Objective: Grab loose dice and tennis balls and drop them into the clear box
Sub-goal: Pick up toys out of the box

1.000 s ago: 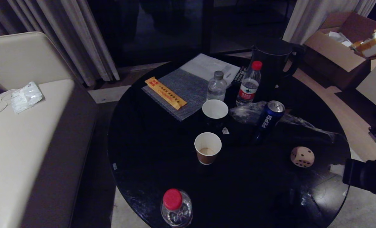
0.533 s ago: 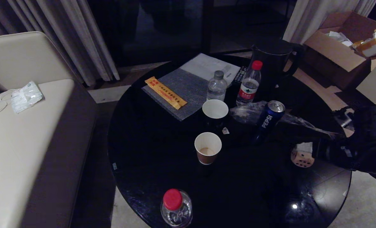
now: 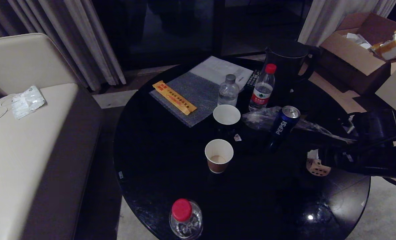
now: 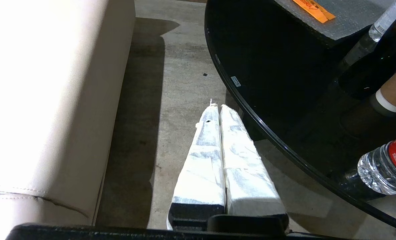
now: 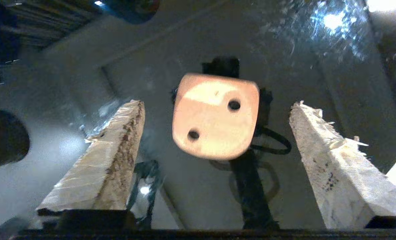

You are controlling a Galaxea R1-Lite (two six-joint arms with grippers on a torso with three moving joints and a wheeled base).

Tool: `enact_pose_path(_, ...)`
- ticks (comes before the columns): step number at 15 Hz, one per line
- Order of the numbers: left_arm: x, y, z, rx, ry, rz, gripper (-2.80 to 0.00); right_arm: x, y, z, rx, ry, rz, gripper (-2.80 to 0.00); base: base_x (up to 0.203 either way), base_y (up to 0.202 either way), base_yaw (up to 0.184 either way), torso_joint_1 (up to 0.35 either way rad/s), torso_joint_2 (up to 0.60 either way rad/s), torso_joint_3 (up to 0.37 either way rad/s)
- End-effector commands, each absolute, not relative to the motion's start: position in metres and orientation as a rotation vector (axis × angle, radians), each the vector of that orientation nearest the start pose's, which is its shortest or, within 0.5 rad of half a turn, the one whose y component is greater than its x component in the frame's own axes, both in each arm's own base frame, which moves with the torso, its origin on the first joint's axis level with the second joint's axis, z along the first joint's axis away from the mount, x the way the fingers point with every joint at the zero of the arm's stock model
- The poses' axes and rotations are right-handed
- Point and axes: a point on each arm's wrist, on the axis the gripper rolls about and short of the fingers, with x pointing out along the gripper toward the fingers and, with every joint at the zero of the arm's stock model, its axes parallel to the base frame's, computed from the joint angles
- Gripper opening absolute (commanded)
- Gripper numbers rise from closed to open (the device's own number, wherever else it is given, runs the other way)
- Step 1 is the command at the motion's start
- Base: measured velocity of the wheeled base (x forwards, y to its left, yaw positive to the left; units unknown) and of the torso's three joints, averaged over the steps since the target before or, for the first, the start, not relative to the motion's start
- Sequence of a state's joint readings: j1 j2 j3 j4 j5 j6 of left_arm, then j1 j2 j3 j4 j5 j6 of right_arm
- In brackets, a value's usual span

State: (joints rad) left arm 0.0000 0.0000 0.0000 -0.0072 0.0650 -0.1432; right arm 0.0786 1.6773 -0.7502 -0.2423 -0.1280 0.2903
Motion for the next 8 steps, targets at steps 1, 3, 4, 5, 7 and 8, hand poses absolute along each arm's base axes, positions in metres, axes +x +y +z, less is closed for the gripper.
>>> enact_pose_path(1,-0.023,0.001,0.076,-0.144,-0.011,0.065,-2.8,0.288,0.019,0.131,0.205,0.689,-0.152,0.0,0.0,0.0,0.0,0.0,0.0,0.0)
enact_pose_path(3,-0.023,0.001,0.076,-0.144,-0.011,0.065,-2.8,0.296,0.023,0.125,0.201,0.703,-0.145,0.0,0.0,0.0,0.0,0.0,0.0,0.0)
enact_pose_path(4,-0.023,0.001,0.076,-0.144,-0.011,0.065,-2.8,0.299,0.024,0.126,0.204,0.703,-0.134,0.0,0.0,0.0,0.0,0.0,0.0,0.0)
enact_pose_path(5,-0.023,0.001,0.076,-0.144,-0.011,0.065,-2.8,0.302,0.025,0.122,0.201,0.712,-0.134,0.0,0.0,0.0,0.0,0.0,0.0,0.0)
enact_pose_path(7,-0.023,0.001,0.076,-0.144,-0.011,0.065,-2.8,0.308,0.025,0.115,0.195,0.729,-0.143,0.0,0.0,0.0,0.0,0.0,0.0,0.0)
enact_pose_path(8,-0.023,0.001,0.076,-0.144,-0.011,0.065,-2.8,0.31,0.025,0.112,0.193,0.738,-0.146,0.0,0.0,0.0,0.0,0.0,0.0,0.0)
